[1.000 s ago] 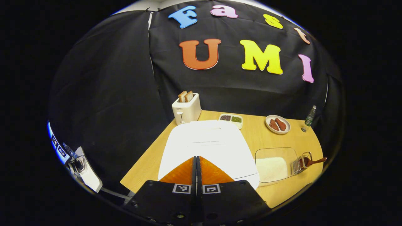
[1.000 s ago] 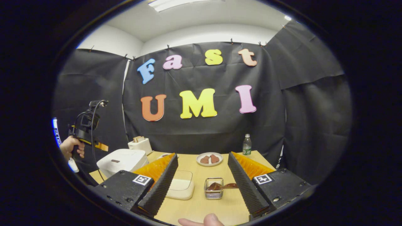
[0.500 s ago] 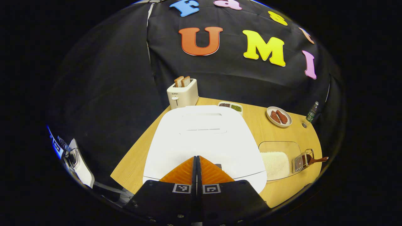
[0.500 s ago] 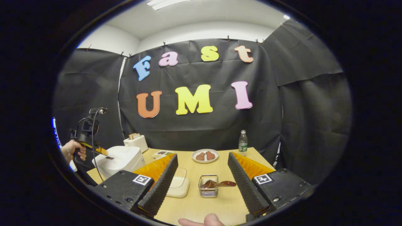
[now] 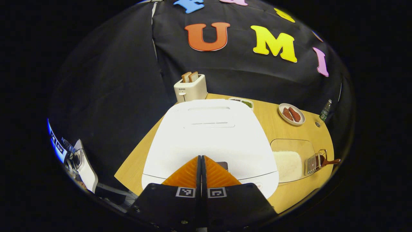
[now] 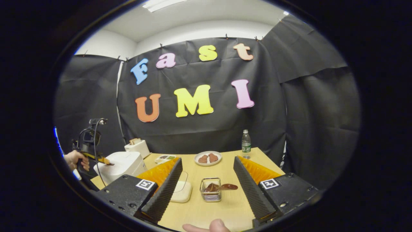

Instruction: Close the left gripper, press the button to open the rice cooker; take a wooden spoon from the chopstick holder with the right hand, scoop a spoonful of rice and pour it into the rice cooker, then put the wooden spoon back into the chopstick holder.

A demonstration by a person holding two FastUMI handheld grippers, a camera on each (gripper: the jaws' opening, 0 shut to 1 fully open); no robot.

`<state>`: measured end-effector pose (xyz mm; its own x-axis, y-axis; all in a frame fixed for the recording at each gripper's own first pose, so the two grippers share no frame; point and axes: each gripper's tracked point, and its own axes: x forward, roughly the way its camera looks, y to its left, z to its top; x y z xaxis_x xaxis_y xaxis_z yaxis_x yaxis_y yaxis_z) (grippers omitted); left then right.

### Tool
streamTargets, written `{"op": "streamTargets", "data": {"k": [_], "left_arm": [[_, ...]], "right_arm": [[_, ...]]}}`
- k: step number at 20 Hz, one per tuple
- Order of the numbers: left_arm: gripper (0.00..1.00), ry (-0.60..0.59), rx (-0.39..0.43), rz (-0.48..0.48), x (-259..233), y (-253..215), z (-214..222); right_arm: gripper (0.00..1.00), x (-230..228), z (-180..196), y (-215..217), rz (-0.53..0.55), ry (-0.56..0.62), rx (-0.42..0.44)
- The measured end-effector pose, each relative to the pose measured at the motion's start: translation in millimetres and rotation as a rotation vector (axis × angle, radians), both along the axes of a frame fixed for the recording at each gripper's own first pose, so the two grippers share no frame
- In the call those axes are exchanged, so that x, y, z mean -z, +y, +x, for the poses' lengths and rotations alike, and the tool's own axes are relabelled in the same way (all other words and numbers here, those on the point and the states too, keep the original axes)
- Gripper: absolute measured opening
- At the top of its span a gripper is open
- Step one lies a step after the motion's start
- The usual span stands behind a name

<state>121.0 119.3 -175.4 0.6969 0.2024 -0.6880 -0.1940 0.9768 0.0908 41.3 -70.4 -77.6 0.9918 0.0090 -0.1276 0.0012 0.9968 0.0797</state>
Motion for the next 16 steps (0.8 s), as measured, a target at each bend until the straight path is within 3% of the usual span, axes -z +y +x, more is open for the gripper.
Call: {"op": "streamTargets", "data": {"k": [3,6,8,9,10,11,16], "left_arm": [[0.01,-0.07,-0.022,-0.043,-17,-2,6],[0.19,-0.213,0.029,-0.056,-59,-9,22],[0.43,-0.329,0.054,-0.039,-96,-11,32],[0.77,-0.391,0.048,-0.002,-115,-4,34],[0.81,-0.446,0.047,0.02,-131,-2,39],[0.96,-0.489,0.052,0.024,-144,-2,44],[0.97,-0.646,0.054,0.022,-174,5,62]], "right_arm": [[1.0,-4,-4,-10,-0.009,-0.006,0.01],[1.0,-19,-11,-25,-0.026,-0.045,0.041],[1.0,-24,-16,-28,-0.04,-0.065,0.053],[1.0,-24,-18,-30,-0.046,-0.07,0.055],[1.0,-24,-20,-31,-0.05,-0.071,0.056],[1.0,-24,-20,-33,-0.055,-0.069,0.059],[1.0,-28,-23,-40,-0.059,-0.08,0.059]]}}
